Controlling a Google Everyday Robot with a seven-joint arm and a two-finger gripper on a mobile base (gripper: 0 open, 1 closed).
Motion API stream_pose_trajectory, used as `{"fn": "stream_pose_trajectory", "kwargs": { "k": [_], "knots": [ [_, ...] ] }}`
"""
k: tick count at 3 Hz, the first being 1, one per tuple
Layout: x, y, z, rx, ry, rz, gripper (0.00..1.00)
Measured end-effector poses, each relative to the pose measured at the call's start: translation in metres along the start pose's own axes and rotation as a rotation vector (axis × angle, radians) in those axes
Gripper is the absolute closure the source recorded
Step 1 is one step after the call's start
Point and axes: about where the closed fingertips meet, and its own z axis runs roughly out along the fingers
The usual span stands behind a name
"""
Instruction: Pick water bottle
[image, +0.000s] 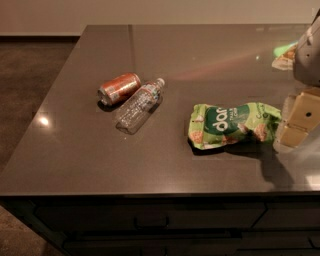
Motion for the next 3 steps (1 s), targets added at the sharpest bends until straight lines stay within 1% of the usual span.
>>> {"fn": "stream_pose_trajectory", "kwargs": {
  "k": [1,2,3],
  "knots": [
    [0.000,0.000,0.000,0.000,0.000,0.000,0.00],
    [-0.021,-0.013,0.005,-0.016,-0.023,-0.052,0.00],
    [-0.054,-0.031,0.016,-0.043,-0.066,-0.136,0.00]
  ]
}}
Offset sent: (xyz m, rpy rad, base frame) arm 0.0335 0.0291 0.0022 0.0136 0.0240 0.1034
